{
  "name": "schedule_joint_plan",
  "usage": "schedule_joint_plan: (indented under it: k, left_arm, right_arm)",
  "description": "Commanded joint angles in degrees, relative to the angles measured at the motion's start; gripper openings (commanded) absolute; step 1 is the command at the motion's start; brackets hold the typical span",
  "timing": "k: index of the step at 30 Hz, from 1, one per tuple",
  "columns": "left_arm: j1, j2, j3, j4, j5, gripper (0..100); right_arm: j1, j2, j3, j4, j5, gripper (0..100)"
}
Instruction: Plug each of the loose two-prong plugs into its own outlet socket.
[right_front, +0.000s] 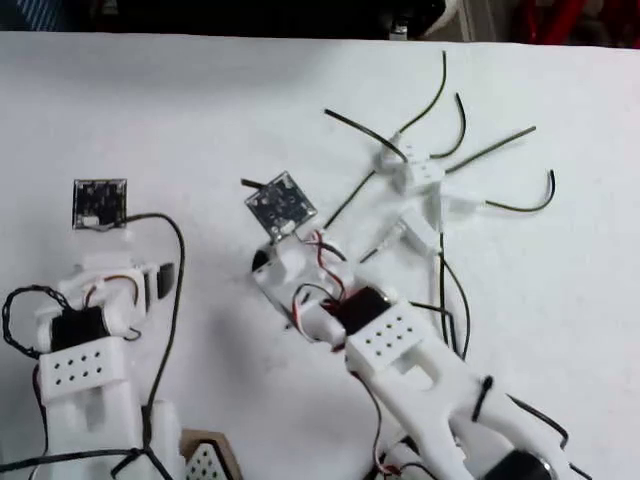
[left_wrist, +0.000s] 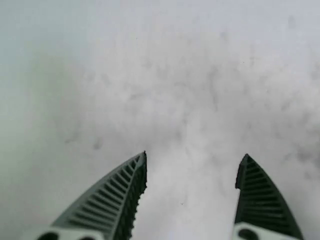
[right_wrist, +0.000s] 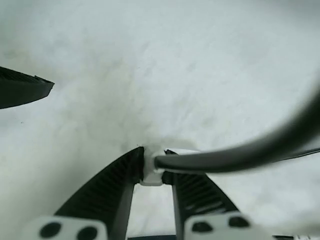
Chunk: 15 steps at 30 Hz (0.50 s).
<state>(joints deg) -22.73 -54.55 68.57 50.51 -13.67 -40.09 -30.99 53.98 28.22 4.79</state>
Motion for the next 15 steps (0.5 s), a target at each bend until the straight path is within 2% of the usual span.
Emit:
schedule_joint_plan:
  k: [1,7,15]
  left_arm:
    - [-0.7,-1.5,2.1,-4.0,0.3,29]
    - [-2.9,-1.8,3.3,-5.8,0.3,29]
    - [-2.9,-1.8,3.5,-5.5,0.3,29]
  right_arm:
    - [-0.3,3.1,-1.2,-3.5,0.5,1.7]
    - [-0.3,6.9,-1.5,-4.4,0.4,1.7]
    - [0.0,13.5,-1.5,-10.9,0.9,1.7]
